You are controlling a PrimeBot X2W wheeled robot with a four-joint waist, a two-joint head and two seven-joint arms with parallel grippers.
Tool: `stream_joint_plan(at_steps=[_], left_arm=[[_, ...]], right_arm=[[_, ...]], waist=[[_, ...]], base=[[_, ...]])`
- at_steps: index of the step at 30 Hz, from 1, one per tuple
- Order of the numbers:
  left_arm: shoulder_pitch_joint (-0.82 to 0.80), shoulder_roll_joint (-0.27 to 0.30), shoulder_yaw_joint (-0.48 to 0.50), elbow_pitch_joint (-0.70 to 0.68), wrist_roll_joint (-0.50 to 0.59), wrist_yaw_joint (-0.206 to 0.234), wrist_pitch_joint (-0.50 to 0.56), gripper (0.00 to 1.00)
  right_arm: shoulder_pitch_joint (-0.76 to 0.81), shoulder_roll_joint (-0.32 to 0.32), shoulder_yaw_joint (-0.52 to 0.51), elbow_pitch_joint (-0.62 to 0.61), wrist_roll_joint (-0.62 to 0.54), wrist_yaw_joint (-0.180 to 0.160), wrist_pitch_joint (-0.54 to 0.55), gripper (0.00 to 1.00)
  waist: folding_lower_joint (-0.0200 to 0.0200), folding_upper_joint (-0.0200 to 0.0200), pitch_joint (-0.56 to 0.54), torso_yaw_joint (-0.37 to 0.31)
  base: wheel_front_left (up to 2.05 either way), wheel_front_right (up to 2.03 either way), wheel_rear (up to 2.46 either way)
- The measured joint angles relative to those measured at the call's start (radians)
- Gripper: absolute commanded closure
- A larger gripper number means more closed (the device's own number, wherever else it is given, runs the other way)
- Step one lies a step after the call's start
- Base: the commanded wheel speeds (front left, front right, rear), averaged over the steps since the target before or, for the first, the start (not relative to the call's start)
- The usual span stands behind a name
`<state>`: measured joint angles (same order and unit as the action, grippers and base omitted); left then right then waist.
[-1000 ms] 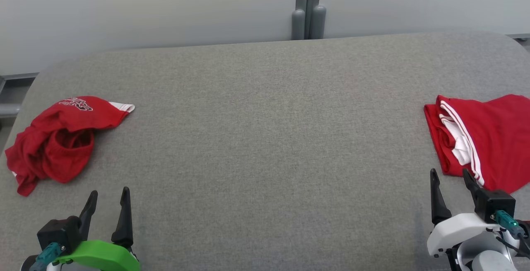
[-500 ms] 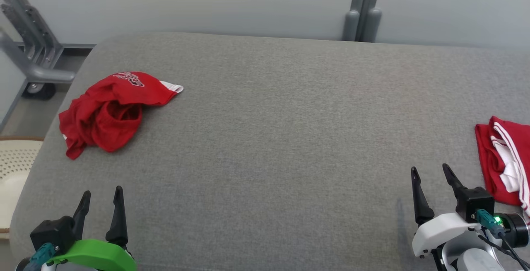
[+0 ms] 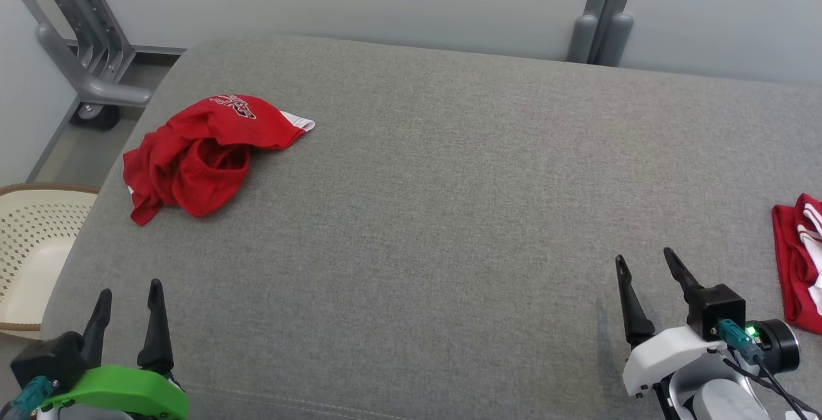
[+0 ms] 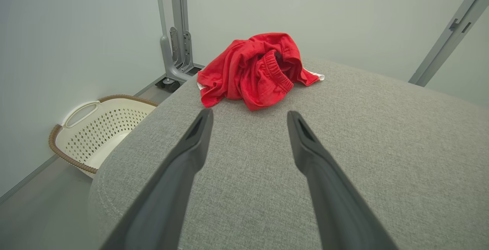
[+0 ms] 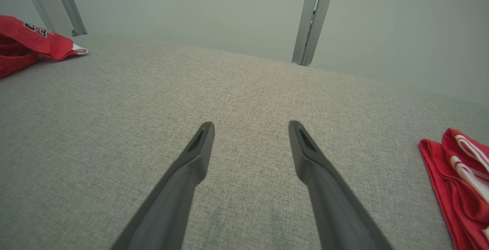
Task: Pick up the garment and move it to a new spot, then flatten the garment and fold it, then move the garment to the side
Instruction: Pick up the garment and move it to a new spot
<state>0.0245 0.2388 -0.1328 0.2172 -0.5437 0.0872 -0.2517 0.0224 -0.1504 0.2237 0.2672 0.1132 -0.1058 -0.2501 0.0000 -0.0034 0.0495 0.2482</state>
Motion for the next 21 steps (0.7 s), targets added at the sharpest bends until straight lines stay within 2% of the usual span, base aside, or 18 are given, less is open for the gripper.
stream_joint_plan(at_steps=[4, 9, 12, 15, 21], left_arm=[[-0.013, 0.003, 0.008, -0.003, -0.025, -0.011, 0.002, 0.0], [-0.122, 0.014, 0.048, -0.002, -0.121, -0.03, 0.086, 0.0], [-0.201, 0.048, 0.07, 0.018, -0.142, -0.033, 0.157, 0.0], [-0.259, 0.107, 0.083, 0.057, -0.145, -0.033, 0.226, 0.0], [-0.345, 0.164, 0.135, 0.147, -0.209, -0.024, 0.37, 0.0]], right_arm=[[-0.006, -0.001, 0.002, -0.004, -0.004, 0.0, 0.0, 0.0], [-0.04, -0.003, 0.007, -0.038, -0.018, 0.0, 0.0, 0.0], [-0.064, -0.004, 0.012, -0.054, -0.026, 0.0, 0.0, 0.0], [-0.077, -0.004, 0.017, -0.065, -0.035, 0.0, 0.0, 0.0], [-0.085, -0.001, 0.031, -0.082, -0.047, 0.0, 0.005, 0.0]], waist=[[0.0, 0.0, 0.019, -0.01], [0.0, 0.0, 0.06, -0.023], [0.0, 0.0, 0.092, -0.033], [0.0, 0.0, 0.126, -0.045], [0.0, 0.0, 0.211, -0.086]], base=[[0.0, 0.0, 0.0], [0.0, 0.0, 0.0], [0.0, 0.0, 0.0], [0.0, 0.0, 0.0], [0.0, 0.0, 0.0]])
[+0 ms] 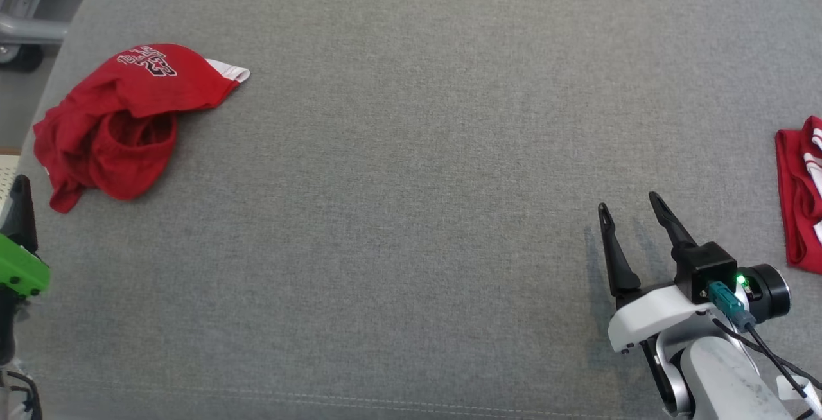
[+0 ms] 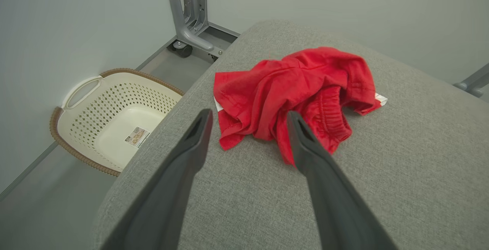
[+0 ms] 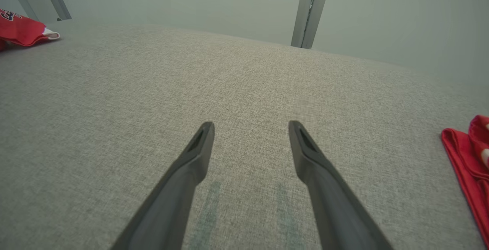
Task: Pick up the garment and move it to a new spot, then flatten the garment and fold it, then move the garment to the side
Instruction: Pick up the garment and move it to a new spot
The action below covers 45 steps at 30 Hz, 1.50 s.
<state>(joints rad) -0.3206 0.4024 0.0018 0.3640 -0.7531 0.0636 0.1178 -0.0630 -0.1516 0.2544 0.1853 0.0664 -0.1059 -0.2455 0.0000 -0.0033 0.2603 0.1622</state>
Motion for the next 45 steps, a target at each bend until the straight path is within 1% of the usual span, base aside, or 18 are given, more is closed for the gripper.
stream_joint_plan(at_steps=[3, 6, 12, 21, 22, 23, 24, 28, 30, 36, 39, 42, 44, 45], left_arm=[[-0.031, 0.03, 0.016, 0.025, -0.004, 0.0, 0.035, 0.0], [-0.07, 0.048, 0.038, 0.038, -0.034, 0.003, 0.059, 0.0], [-0.13, 0.055, 0.067, 0.052, -0.058, 0.009, 0.088, 0.0], [-0.224, 0.056, 0.066, 0.089, -0.087, 0.009, 0.12, 0.0], [-0.232, 0.055, 0.065, 0.098, -0.088, 0.008, 0.12, 0.42], [-0.239, 0.054, 0.064, 0.109, -0.089, 0.007, 0.12, 1.0], [-0.242, 0.053, 0.061, 0.117, -0.089, 0.005, 0.119, 1.0], [-0.261, 0.056, 0.051, 0.122, -0.086, -0.028, 0.101, 1.0], [-0.279, 0.058, 0.03, 0.117, -0.071, -0.045, 0.091, 1.0], [-0.32, 0.063, -0.057, 0.054, -0.003, -0.126, 0.063, 1.0], [-0.349, 0.061, -0.115, -0.008, 0.028, -0.168, 0.056, 1.0], [-0.375, 0.04, -0.176, -0.074, 0.028, -0.186, 0.058, 1.0], [-0.382, 0.013, -0.208, -0.119, 0.015, -0.188, 0.072, 1.0], [-0.382, 0.013, -0.208, -0.119, 0.015, -0.188, 0.072, 1.0]], right_arm=[[-0.017, 0.003, 0.006, -0.012, -0.006, 0.0, 0.0, 0.0], [-0.034, 0.008, 0.007, -0.021, -0.006, 0.0, 0.0, 0.0], [-0.082, 0.019, 0.009, -0.045, -0.014, 0.0, 0.0, 0.0], [-0.172, 0.016, -0.023, -0.08, -0.023, -0.002, 0.0, 0.0], [-0.183, 0.016, -0.023, -0.08, -0.024, -0.002, 0.0, 0.0], [-0.194, 0.016, -0.023, -0.078, -0.024, -0.002, 0.0, 0.0], [-0.202, 0.017, -0.024, -0.076, -0.024, -0.002, -0.001, 0.0], [-0.219, 0.023, -0.023, -0.067, -0.024, -0.003, -0.007, 0.0], [-0.222, 0.027, -0.023, -0.057, -0.024, -0.003, -0.009, 0.0], [-0.229, 0.036, -0.021, -0.006, -0.021, -0.003, -0.009, 0.0], [-0.228, 0.046, -0.018, 0.023, -0.017, -0.003, -0.009, 0.0], [-0.225, 0.057, -0.013, 0.048, -0.012, -0.003, -0.009, 0.0], [-0.22, 0.058, -0.012, 0.054, -0.008, -0.003, -0.009, 0.0], [-0.22, 0.058, -0.012, 0.054, -0.008, -0.003, -0.009, 0.0]], waist=[[0.0, 0.0, 0.037, -0.022], [0.0, 0.0, 0.074, -0.045], [0.0, 0.0, 0.153, -0.09], [0.0, 0.0, 0.279, -0.139], [0.0, 0.0, 0.292, -0.142], [0.0, 0.0, 0.304, -0.146], [0.0, 0.0, 0.315, -0.149], [0.0, 0.0, 0.34, -0.164], [0.0, -0.0001, 0.339, -0.17], [0.0, 0.0, 0.304, -0.171], [0.0, 0.0, 0.278, -0.172], [0.0, 0.0, 0.248, -0.172], [0.0001, 0.0, 0.225, -0.174], [0.0001, 0.0, 0.225, -0.174]], base=[[0.0, 0.0, 0.0], [0.0, 0.0, 0.0], [0.0, 0.0, 0.0], [0.0, 0.0, 0.0], [0.0, 0.0, 0.0], [0.0, 0.0, 0.0], [0.0, 0.0, 0.0], [0.0, 0.0, 0.0], [0.0, 0.0, 0.0], [0.0, 0.0, 0.0], [0.0, 0.0, 0.0], [0.0, 0.0, 0.0], [0.0, 0.0, 0.0], [0.0, 0.0, 0.0]])
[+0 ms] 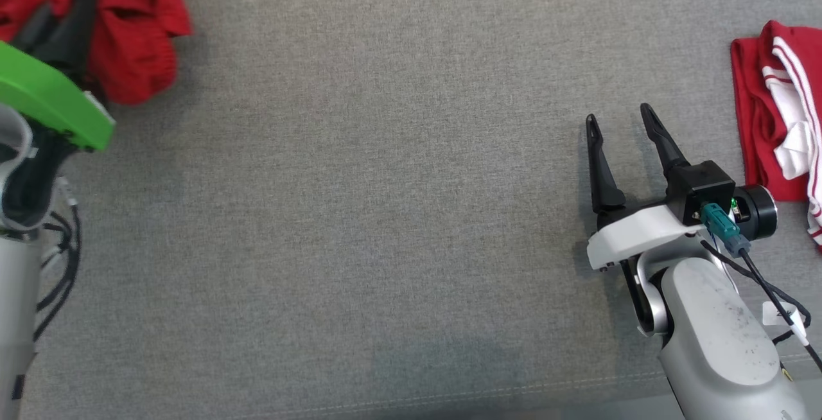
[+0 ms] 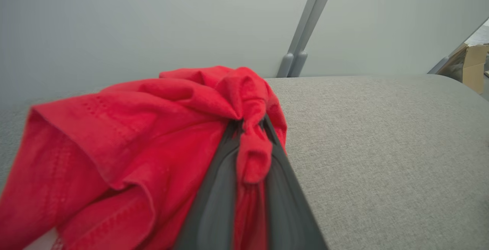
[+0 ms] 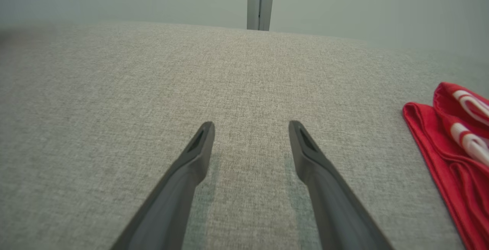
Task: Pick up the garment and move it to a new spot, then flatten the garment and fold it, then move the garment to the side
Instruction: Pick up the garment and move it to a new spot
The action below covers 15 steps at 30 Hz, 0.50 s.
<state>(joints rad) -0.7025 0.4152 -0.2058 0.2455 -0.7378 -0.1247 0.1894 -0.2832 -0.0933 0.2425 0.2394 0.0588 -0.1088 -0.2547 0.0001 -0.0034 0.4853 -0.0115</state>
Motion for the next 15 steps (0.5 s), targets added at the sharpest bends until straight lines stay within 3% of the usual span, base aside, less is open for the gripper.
stream_joint_plan(at_steps=[6, 15], left_arm=[[-0.001, -0.079, -0.119, -0.149, -0.111, -0.007, 0.088, 1.0], [0.019, -0.231, -0.234, -0.381, -0.506, -0.007, 0.301, 1.0]], right_arm=[[0.008, 0.012, 0.003, 0.004, 0.013, 0.0, 0.0, 0.0], [0.07, 0.031, 0.017, 0.009, 0.058, -0.007, 0.0, 0.0]], waist=[[0.0, 0.0, -0.073, -0.011], [0.0, 0.0, -0.161, -0.078]], base=[[0.0, 0.0, 0.0], [0.0, 0.0, 0.0]])
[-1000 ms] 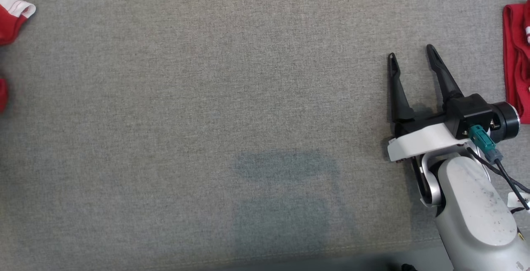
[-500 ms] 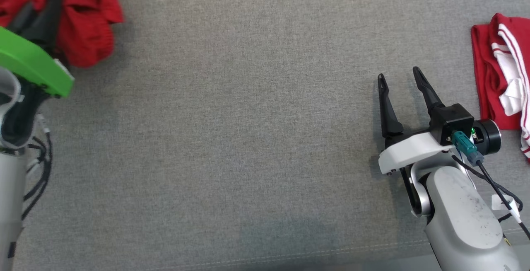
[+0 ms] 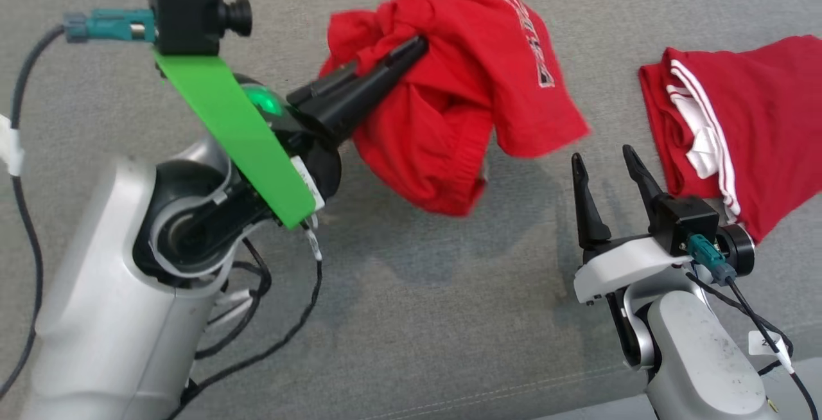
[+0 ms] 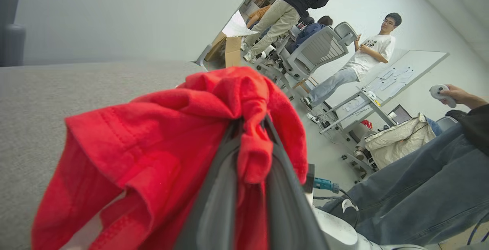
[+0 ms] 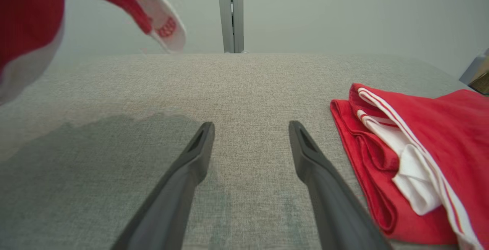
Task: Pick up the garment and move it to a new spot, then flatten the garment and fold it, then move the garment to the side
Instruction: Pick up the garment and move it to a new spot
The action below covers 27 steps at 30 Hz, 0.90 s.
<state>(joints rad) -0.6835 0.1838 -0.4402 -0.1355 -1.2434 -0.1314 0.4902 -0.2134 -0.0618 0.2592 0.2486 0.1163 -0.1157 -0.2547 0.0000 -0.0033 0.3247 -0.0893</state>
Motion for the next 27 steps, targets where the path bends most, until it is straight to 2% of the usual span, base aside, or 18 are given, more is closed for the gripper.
stream_joint_plan(at_steps=[2, 5, 8, 13, 15, 18, 22, 27], left_arm=[[0.04, -0.008, -0.005, -0.014, -0.036, 0.0, 0.029, 1.0], [0.093, 0.003, -0.03, -0.043, -0.027, 0.0, 0.05, 1.0], [0.126, 0.042, -0.026, -0.041, 0.039, 0.018, 0.04, 1.0], [0.204, 0.149, -0.015, 0.001, 0.221, 0.041, -0.011, 1.0], [0.251, 0.152, -0.026, 0.02, 0.244, 0.044, -0.023, 1.0], [0.317, 0.161, -0.07, 0.039, 0.3, 0.044, -0.036, 1.0], [0.383, 0.213, -0.093, 0.073, 0.381, 0.054, -0.057, 1.0], [0.452, 0.198, -0.111, 0.088, 0.387, 0.068, -0.097, 1.0]], right_arm=[[0.008, 0.001, 0.0, -0.002, 0.004, 0.0, 0.0, 0.0], [0.024, 0.002, -0.001, -0.004, 0.007, 0.0, 0.0, 0.0], [0.037, 0.002, -0.003, -0.007, 0.007, 0.0, 0.0, 0.0], [0.04, 0.003, -0.018, -0.024, 0.01, 0.0, 0.0, 0.0], [0.042, 0.004, -0.03, -0.031, 0.01, -0.001, 0.0, 0.0], [0.049, 0.003, -0.043, -0.035, 0.009, -0.002, 0.0, 0.0], [0.061, 0.004, -0.047, -0.037, 0.003, -0.002, 0.0, 0.0], [0.061, -0.003, -0.03, -0.039, -0.016, -0.002, 0.0, 0.0]], waist=[[0.0, 0.0, -0.009, -0.024], [0.0, 0.0, -0.017, -0.06], [0.0, 0.0, -0.021, -0.094], [0.0, 0.0, -0.019, -0.14], [0.0, 0.0, -0.015, -0.15], [0.0, 0.0, -0.011, -0.149], [0.0, 0.0, -0.013, -0.132], [0.0, 0.0, -0.02, -0.1]], base=[[0.0, 0.0, 0.0], [0.0, 0.0, 0.0], [0.0, 0.0, 0.0], [0.0, 0.0, 0.0], [0.0, 0.0, 0.0], [0.0, 0.0, 0.0], [0.0, 0.0, 0.0], [0.0, 0.0, 0.0]])
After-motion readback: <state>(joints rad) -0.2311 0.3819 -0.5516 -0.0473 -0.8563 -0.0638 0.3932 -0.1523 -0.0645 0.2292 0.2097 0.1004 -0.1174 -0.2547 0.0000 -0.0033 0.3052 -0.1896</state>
